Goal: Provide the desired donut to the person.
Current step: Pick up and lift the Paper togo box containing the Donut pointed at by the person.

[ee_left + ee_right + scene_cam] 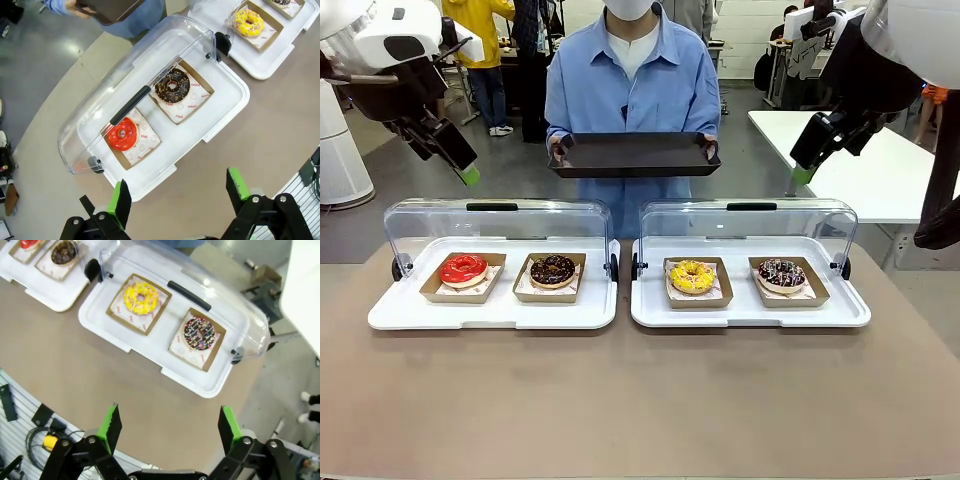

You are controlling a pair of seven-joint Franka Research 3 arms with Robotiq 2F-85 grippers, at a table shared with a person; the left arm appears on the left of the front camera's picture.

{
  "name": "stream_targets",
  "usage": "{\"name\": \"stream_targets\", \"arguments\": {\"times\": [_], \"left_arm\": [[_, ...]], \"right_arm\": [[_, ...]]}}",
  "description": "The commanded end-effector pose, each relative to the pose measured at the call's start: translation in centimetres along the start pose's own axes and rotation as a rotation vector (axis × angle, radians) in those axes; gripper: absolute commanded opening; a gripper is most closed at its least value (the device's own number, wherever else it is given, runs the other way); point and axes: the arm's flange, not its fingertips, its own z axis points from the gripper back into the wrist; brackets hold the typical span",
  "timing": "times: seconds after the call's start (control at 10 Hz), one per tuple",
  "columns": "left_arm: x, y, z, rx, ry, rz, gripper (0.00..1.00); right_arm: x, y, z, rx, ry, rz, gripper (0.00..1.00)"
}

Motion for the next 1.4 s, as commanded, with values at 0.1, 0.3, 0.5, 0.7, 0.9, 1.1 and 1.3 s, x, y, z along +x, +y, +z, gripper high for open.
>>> {"name": "stream_targets", "arguments": {"times": [0.1, 0.3, 0.5, 0.7, 0.9, 1.1, 1.3], "left_arm": [[0.1, 0.0, -0.7, -0.008, 0.020, -0.001, 1.00], [0.1, 0.0, -0.7, -0.008, 0.020, -0.001, 1.00], [-0.7, 2.6, -0.3, -0.367, -0.018, -0.114, 1.00], [-1.3, 7.5, -0.4, -0.730, -0.104, -0.196, 1.00], [-2.7, 11.0, -0.3, -0.970, -0.199, -0.385, 1.00], [-4.5, 14.0, -0.2, -1.023, -0.329, -0.556, 1.00], [-7.4, 16.0, -1.1, -0.912, -0.458, -0.636, 1.00]], "right_arm": [[-0.1, 0.2, -0.1, 0.020, -0.002, 0.004, 1.00], [-0.1, 0.2, -0.1, 0.020, -0.002, 0.004, 1.00], [-1.2, -2.9, -0.1, 0.324, 0.062, 0.204, 1.00], [-2.5, -8.7, -1.4, 0.717, -0.039, 0.330, 1.00], [-4.5, -14.0, -3.4, 0.872, -0.167, 0.376, 1.00], [-7.0, -17.9, -5.3, 0.978, -0.310, 0.410, 1.00], [-9.4, -20.5, -7.1, 0.994, -0.451, 0.432, 1.00]]}}
